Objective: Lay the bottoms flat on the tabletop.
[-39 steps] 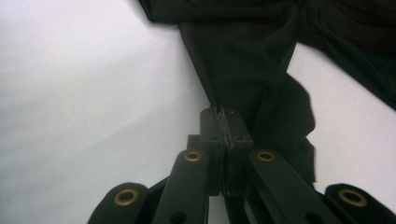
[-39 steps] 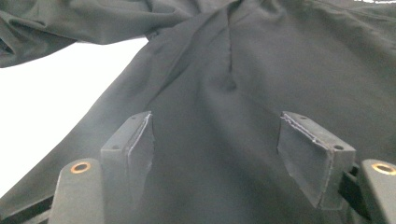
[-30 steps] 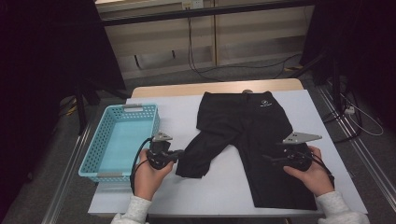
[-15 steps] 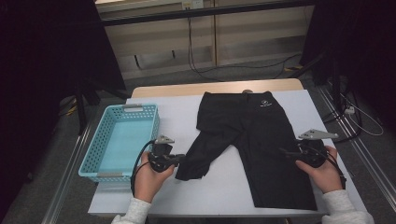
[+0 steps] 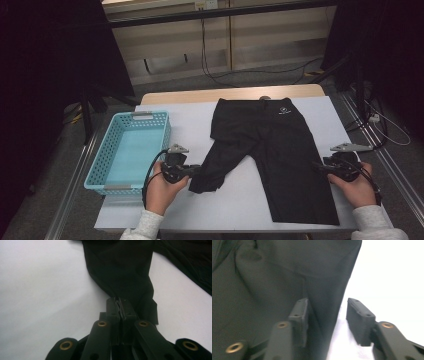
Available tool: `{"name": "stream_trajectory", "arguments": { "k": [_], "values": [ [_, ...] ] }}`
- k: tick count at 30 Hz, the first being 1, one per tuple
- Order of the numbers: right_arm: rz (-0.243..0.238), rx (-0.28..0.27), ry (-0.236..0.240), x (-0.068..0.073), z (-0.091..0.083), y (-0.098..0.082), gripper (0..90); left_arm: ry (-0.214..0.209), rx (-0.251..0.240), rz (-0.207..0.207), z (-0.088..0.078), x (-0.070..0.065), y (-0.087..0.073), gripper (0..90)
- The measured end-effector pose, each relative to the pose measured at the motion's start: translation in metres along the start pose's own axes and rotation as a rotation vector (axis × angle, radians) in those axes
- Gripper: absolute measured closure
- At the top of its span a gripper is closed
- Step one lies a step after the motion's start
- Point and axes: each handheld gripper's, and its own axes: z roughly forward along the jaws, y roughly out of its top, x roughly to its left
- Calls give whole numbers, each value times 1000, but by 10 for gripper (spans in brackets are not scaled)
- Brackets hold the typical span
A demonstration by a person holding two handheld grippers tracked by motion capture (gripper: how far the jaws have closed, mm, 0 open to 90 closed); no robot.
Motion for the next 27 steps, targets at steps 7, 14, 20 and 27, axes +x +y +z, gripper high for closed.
{"name": "stream_trajectory", "arguments": {
  "k": [7,14,20,27],
  "values": [
    [43,-1,81,-6,-1,-2,900,-4,-7,0,1,0,1,865],
    [41,12,35,-18,-6,-1,900,-19,-5,2,3,-3,4,867],
    [35,-10,17,-26,-7,-6,851,-45,1,10,5,-8,8,873],
    [-11,-56,6,-6,-12,-1,532,-33,-12,15,4,-5,11,873]
  ]
}}
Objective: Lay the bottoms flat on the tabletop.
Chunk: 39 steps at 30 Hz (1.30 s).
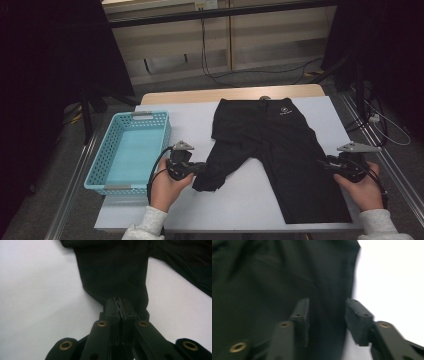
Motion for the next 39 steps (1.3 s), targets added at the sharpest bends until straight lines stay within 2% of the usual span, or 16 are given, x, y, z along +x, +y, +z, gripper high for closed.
{"name": "stream_trajectory", "arguments": {
  "k": [3,6,7,8,13,17,18,20,22,25,27,29,31,32,35,39],
  "values": [
    [-20,-23,24,9,0,4,500,19,-22,-7,-4,2,1,885],
    [-67,-57,77,31,2,13,447,35,-41,-36,-16,8,1,889],
    [-67,-57,77,31,2,13,447,35,-41,-36,-16,8,1,890],
    [-102,-61,97,43,5,17,442,37,-51,-44,-21,10,1,889],
    [-142,-64,127,54,8,19,426,41,-37,-50,-22,10,0,829],
    [-129,-72,130,52,6,18,411,67,-47,-34,-11,13,0,580],
    [-112,-83,127,49,5,17,399,84,-63,-13,-1,14,2,535],
    [-102,-86,128,48,4,17,393,87,-66,1,5,15,3,512],
    [-90,-93,125,47,2,16,374,108,-65,28,26,20,6,442],
    [-87,-96,128,48,1,16,362,119,-49,42,40,23,6,432],
    [-92,-93,133,49,0,15,356,142,-10,66,50,24,5,440],
    [-100,-93,141,51,0,14,350,165,7,91,52,24,4,511],
    [-105,-90,143,51,-1,13,348,149,9,73,52,23,4,624],
    [-108,-90,143,52,-1,13,347,146,14,74,51,23,3,624],
    [-110,-94,143,54,-2,12,344,120,34,80,51,19,5,877],
    [-123,-103,157,60,-3,13,338,106,53,66,50,14,8,900]
  ]
}}
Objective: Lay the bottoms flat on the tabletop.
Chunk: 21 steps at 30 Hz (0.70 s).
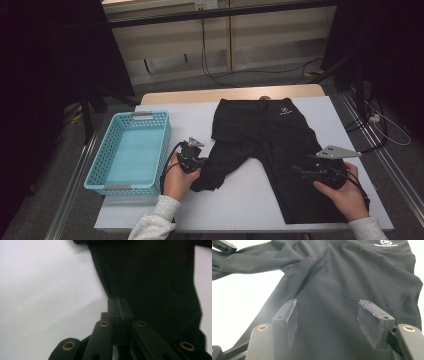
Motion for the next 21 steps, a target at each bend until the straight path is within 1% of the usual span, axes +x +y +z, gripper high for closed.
{"name": "stream_trajectory", "arguments": {
  "k": [1,2,3,4,5,6,7,8,9,10,11,13,14,15,16,17,18,20,21],
  "values": [
    [-7,0,5,2,1,0,334,-13,-11,-13,-3,0,1,900],
    [-10,0,10,4,1,1,333,-13,-24,-17,-7,1,2,900],
    [-26,4,18,7,2,1,332,-23,-48,-26,-17,1,4,900],
    [-26,4,18,7,2,1,332,-23,-48,-26,-17,1,4,900],
    [-25,3,19,8,2,1,331,-15,-63,-26,-25,2,4,900],
    [-28,4,23,9,2,0,331,-15,-72,-30,-28,3,4,900],
    [-33,6,29,11,2,0,330,-8,-98,-40,-34,3,5,900],
    [-33,6,29,11,2,0,330,-8,-98,-40,-34,3,5,900],
    [-40,1,36,13,1,1,328,-1,-113,-42,-39,4,6,900],
    [-38,-3,38,14,1,1,327,-1,-113,-42,-39,4,6,900],
    [-38,-3,38,14,1,1,327,2,-118,-52,-41,5,6,900],
    [-46,-7,44,16,1,2,325,28,-127,-63,-44,8,5,900],
    [-53,-2,50,17,2,2,323,32,-135,-76,-46,11,4,900],
    [-55,1,52,18,3,2,324,39,-116,-94,-47,16,3,900],
    [-55,1,52,18,3,2,324,39,-116,-94,-47,16,3,900],
    [-62,5,55,18,3,2,324,50,-126,-105,-49,18,1,900],
    [-62,5,55,18,3,2,324,50,-126,-105,-49,18,1,900],
    [-62,2,55,19,4,2,321,66,-167,-100,-51,17,3,898],
    [-62,2,55,19,4,2,321,66,-167,-100,-51,17,3,897]
  ]
}}
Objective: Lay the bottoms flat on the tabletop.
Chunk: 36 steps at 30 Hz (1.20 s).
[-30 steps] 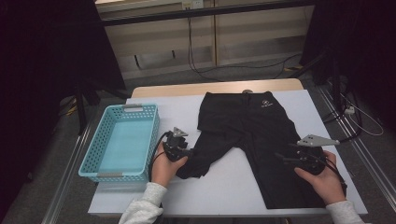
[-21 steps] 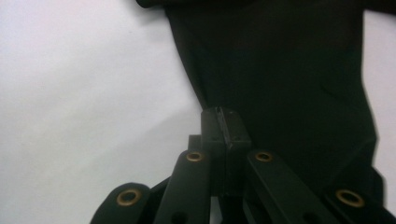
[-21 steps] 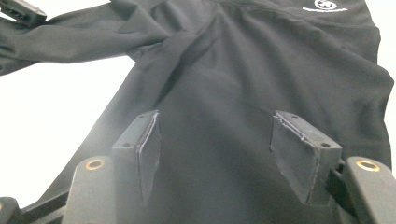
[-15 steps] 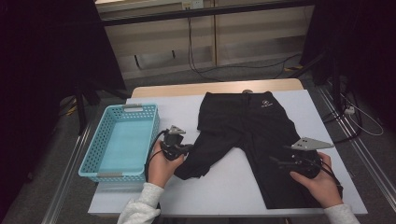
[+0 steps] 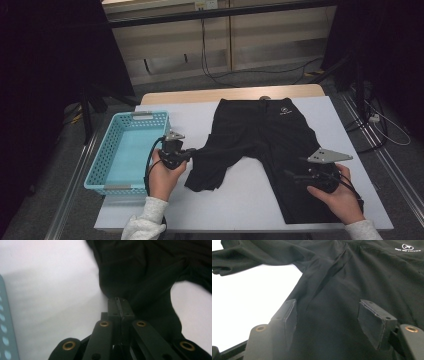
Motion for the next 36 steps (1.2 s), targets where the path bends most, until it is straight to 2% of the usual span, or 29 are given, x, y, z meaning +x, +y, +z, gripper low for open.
{"name": "stream_trajectory", "arguments": {
  "k": [2,5,6,7,10,14,16,17,20,21,22,23,24,27,28,29,30,31,32,35,36],
  "values": [
    [1,0,2,1,1,0,321,15,-21,18,3,0,1,897],
    [-5,3,6,4,2,0,321,22,-15,17,14,4,0,897],
    [-6,3,8,4,2,0,321,36,-24,17,17,5,0,898],
    [-8,4,9,5,2,0,321,43,-15,23,17,7,0,898],
    [-13,2,13,6,2,0,320,66,-47,26,18,10,3,899],
    [-12,-1,10,7,1,-1,318,91,-56,39,23,12,1,893],
    [-11,-5,14,8,1,-1,317,88,-53,36,25,14,0,882],
    [-11,-5,14,8,1,-1,317,88,-53,36,25,14,0,854],
    [-22,-7,25,10,4,2,316,50,-37,-1,25,11,-1,648],
    [-22,-7,25,10,4,2,316,50,-37,-1,25,11,-1,578],
    [-25,-4,32,12,6,3,316,20,-51,-16,25,6,-1,533],
    [-25,-4,32,12,6,3,316,20,-51,-16,25,6,-1,489],
    [-32,-6,34,13,8,4,314,6,-50,12,24,2,-1,433],
    [-36,-7,41,14,10,6,314,7,-41,36,24,0,-3,319],
    [-39,-7,48,15,11,7,312,-2,-11,61,22,0,-5,301],
    [-39,-7,48,15,11,7,312,-2,-11,61,22,0,-5,300],
    [-41,-9,55,16,14,9,310,-29,9,44,21,-2,-7,287],
    [-41,-9,55,16,14,9,310,-29,9,44,21,-2,-7,276],
    [-48,-9,65,18,17,11,309,-33,16,63,20,-4,-9,266],
    [-60,-4,78,20,22,14,309,-39,21,68,19,-5,-12,233],
    [-64,-4,83,21,23,15,308,-52,30,69,18,-6,-15,232]
  ]
}}
